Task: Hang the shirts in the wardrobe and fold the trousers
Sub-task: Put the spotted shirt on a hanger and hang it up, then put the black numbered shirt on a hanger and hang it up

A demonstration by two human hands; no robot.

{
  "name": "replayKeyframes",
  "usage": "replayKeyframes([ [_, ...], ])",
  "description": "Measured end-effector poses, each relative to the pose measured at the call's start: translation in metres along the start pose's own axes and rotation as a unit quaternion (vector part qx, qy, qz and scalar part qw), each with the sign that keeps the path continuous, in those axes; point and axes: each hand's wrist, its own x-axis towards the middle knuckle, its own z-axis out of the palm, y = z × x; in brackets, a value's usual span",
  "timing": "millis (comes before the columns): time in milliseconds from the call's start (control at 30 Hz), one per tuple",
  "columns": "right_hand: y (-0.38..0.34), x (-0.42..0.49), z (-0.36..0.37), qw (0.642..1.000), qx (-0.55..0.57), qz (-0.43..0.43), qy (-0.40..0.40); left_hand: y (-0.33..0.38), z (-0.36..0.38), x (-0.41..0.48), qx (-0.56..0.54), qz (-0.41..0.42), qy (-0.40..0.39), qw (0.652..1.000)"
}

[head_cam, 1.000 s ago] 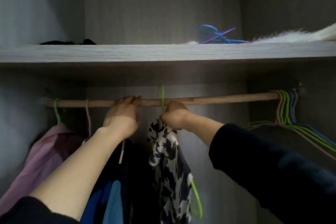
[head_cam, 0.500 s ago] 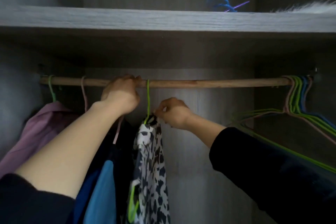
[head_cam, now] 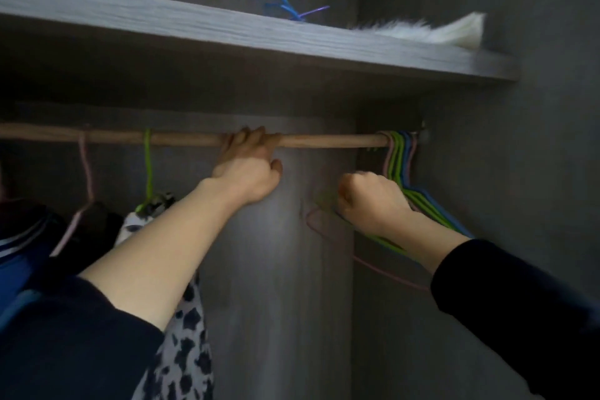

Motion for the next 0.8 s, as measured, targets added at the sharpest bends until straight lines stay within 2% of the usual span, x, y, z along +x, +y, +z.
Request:
replayKeyframes([
  [67, 0.025, -0.009, -0.001, 0.999, -0.047, -0.001, 0.013, 0.007, 0.010, 0.007, -0.003, 0.017, 0.005, 1.000],
  [167, 0.054, -0.018, 0.001, 0.993, -0.118, 0.025, 0.020, 0.007, 0.021, 0.013, -0.015, 0.035, 0.065, 0.997],
  [267, 0.067, -0.020, 0.005, 0.985, -0.168, 0.046, -0.017, 0.003, 0.031, 0.016, -0.030, 0.039, 0.111, 0.993],
  [400, 0.064, -0.012, 0.007, 0.971, -0.230, 0.029, -0.057, 0.000, 0.035, 0.021, -0.035, 0.033, 0.116, 0.992],
  [500, 0.057, -0.007, 0.002, 0.971, -0.222, 0.028, -0.079, -0.002, 0.037, 0.022, -0.043, 0.032, 0.118, 0.992],
  [567, 0.051, -0.005, -0.002, 0.983, -0.144, 0.083, -0.080, -0.003, 0.038, 0.023, -0.044, 0.038, 0.123, 0.991],
  [600, 0.049, -0.003, -0.004, 0.986, -0.063, 0.133, -0.077, -0.003, 0.038, 0.023, -0.042, 0.038, 0.123, 0.991],
  [667, 0.044, 0.005, -0.007, 0.968, 0.107, 0.217, -0.061, -0.004, 0.038, 0.023, -0.038, 0.032, 0.119, 0.992],
  [800, 0.036, 0.028, -0.004, 0.933, 0.255, 0.250, -0.034, -0.003, 0.037, 0.022, -0.040, 0.028, 0.106, 0.993],
])
